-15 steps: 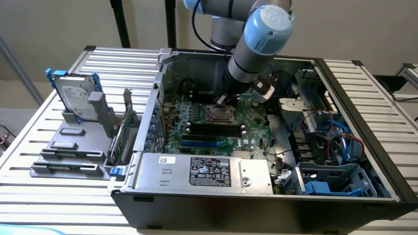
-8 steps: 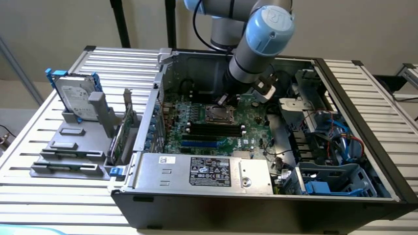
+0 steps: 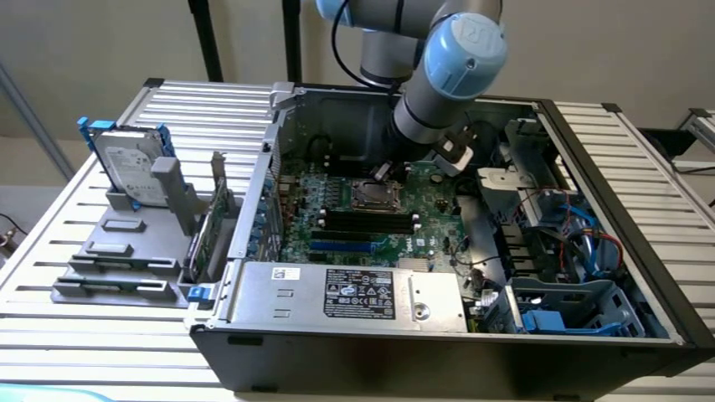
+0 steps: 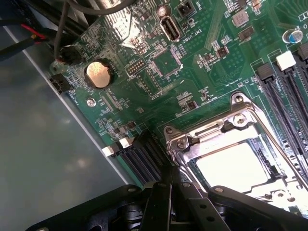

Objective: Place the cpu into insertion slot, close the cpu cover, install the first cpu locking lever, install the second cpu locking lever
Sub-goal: 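Install the first cpu locking lever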

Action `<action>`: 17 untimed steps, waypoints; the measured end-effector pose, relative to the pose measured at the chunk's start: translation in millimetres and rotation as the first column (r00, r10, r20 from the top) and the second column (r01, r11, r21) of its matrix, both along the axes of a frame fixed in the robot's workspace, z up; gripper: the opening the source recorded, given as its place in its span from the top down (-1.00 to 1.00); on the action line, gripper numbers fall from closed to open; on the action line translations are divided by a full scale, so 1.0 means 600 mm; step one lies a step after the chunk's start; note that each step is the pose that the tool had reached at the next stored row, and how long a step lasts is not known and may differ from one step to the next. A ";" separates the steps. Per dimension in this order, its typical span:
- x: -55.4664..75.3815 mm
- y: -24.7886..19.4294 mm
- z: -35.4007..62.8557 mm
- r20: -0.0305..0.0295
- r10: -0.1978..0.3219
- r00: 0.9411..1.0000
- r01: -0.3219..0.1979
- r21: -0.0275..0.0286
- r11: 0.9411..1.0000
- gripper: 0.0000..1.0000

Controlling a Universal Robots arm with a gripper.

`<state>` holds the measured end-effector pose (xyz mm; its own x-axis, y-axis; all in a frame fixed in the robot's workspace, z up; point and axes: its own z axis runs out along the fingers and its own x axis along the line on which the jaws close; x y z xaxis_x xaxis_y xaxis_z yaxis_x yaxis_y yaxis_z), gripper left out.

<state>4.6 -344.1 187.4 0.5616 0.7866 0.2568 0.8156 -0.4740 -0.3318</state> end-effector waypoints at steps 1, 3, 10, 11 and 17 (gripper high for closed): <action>0.000 0.0000 0.000 0.000 0.001 1.000 -0.001 0.000 1.000 0.79; 0.000 -0.0001 0.000 0.000 0.002 1.000 -0.002 0.000 1.000 0.79; 0.000 -0.0029 0.010 -0.002 0.003 1.000 -0.003 0.000 1.000 0.79; -0.001 -0.0039 0.010 -0.002 0.004 1.000 -0.004 0.000 1.000 0.79; -0.024 -0.0071 0.011 -0.002 0.010 1.000 -0.010 0.000 1.000 0.79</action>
